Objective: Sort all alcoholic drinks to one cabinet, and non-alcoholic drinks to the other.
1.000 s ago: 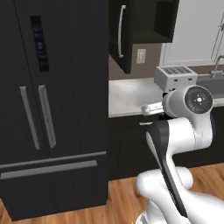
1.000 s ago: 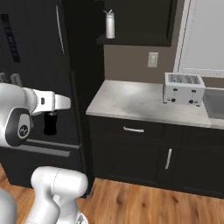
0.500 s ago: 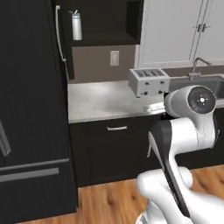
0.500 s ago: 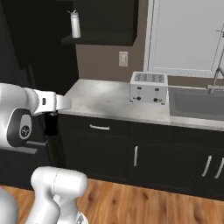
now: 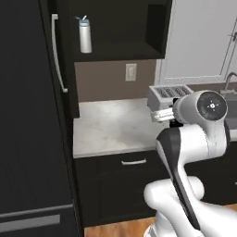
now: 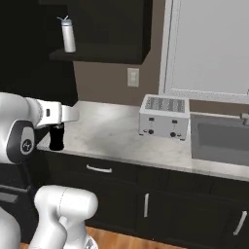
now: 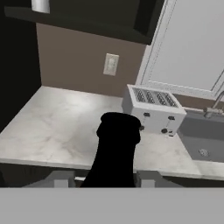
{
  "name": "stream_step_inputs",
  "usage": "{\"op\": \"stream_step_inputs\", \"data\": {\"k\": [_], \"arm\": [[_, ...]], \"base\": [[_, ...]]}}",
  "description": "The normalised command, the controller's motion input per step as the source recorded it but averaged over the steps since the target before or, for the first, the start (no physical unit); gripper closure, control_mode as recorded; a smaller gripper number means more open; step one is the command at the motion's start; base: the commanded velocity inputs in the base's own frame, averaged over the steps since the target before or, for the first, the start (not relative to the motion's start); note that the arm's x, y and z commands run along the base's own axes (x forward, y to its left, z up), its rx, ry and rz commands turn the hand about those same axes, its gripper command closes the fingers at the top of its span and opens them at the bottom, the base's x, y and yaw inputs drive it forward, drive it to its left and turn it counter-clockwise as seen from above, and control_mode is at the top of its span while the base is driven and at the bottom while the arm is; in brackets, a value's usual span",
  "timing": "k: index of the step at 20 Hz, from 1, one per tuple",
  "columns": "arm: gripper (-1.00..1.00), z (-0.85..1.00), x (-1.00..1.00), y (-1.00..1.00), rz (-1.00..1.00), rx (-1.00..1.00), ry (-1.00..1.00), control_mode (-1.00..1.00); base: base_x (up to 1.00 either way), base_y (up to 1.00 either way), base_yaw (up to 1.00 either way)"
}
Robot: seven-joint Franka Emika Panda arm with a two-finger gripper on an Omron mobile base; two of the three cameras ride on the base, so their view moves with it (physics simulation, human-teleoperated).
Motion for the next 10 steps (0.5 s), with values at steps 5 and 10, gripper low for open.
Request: {"op": "stream_step_inputs", "data": {"k": [5, 10], "arm": [[1.00, 0.00, 0.00, 0.00, 0.00, 0.00, 0.00, 1.00], [1.00, 0.00, 0.00, 0.00, 0.00, 0.00, 0.00, 1.00]], "base": [[0.94, -0.31, 0.11], [0.97, -0.28, 0.11]]}}
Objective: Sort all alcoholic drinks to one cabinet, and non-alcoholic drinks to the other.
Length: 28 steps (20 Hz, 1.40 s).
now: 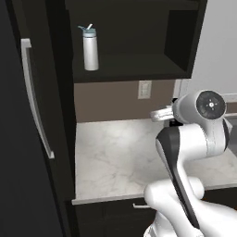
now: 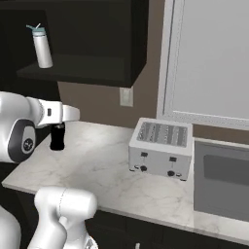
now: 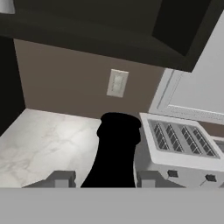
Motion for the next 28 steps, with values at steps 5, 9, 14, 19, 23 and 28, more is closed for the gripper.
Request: {"op": "stream_step_inputs", "data": {"k": [5, 9, 14, 19, 23, 28], "arm": [[1.00, 0.00, 0.00, 0.00, 0.00, 0.00, 0.00, 1.00], [1.00, 0.11, 0.04, -0.01, 0.00, 0.04, 0.00, -1.00], [1.00, 0.67, -0.08, -0.06, 0.03, 0.18, -0.17, -1.00], [1.00, 0.77, -0.01, -0.07, 0.06, 0.14, -0.18, -1.00], [1.00, 0.64, 0.00, 0.00, 0.02, 0.01, -0.13, -1.00], [1.00, 0.46, 0.00, 0.00, 0.00, 0.00, -0.11, -1.00]], "base": [[1.00, -0.07, 0.05], [0.51, 0.00, 0.00], [0.00, 0.00, 0.00], [0.00, 0.00, 0.00], [0.00, 0.00, 0.00], [0.00, 0.00, 0.00]]}}
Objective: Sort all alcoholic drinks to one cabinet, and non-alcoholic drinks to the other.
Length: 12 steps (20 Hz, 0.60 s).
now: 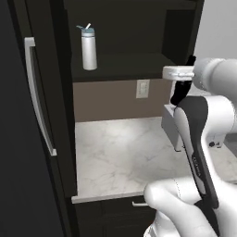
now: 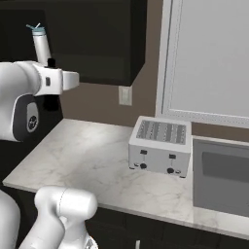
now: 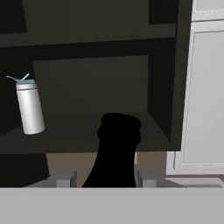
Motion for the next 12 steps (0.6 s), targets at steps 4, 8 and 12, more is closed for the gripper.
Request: {"op": "stream_step_inputs", "data": {"k": [4, 8, 12], "arm": [[1.00, 0.27, 0.00, 0.00, 0.00, -0.03, -0.13, -1.00], [1.00, 0.13, 0.03, 0.00, 0.00, -0.06, -0.12, -1.00], [1.00, 0.11, 0.09, 0.02, 0.00, -0.09, -0.09, -1.00]], "base": [[0.00, 0.00, 0.00], [0.00, 0.00, 0.00], [0.00, 0.00, 0.00]]}}
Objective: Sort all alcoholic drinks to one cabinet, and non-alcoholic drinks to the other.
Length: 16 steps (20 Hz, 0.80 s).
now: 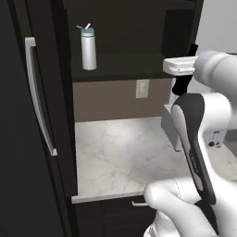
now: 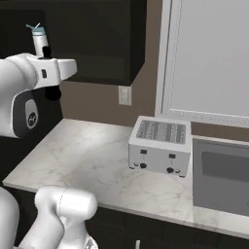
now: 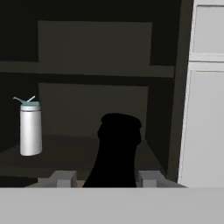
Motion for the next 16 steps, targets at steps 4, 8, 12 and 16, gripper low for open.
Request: {"op": "stream_step_inputs", "data": {"k": [4, 8, 12, 16], "arm": [[1.00, 0.26, 0.21, 0.02, 0.00, -0.09, -0.02, -1.00], [1.00, 0.26, 0.37, 0.05, 0.00, -0.06, 0.00, -1.00], [1.00, 0.09, 0.54, 0.05, 0.00, -0.05, 0.00, -1.00], [1.00, 0.00, 0.57, 0.06, 0.00, -0.05, 0.00, -1.00]], "base": [[0.00, 0.00, 0.00], [0.00, 0.00, 0.00], [0.00, 0.00, 0.00], [0.00, 0.00, 0.00]]}}
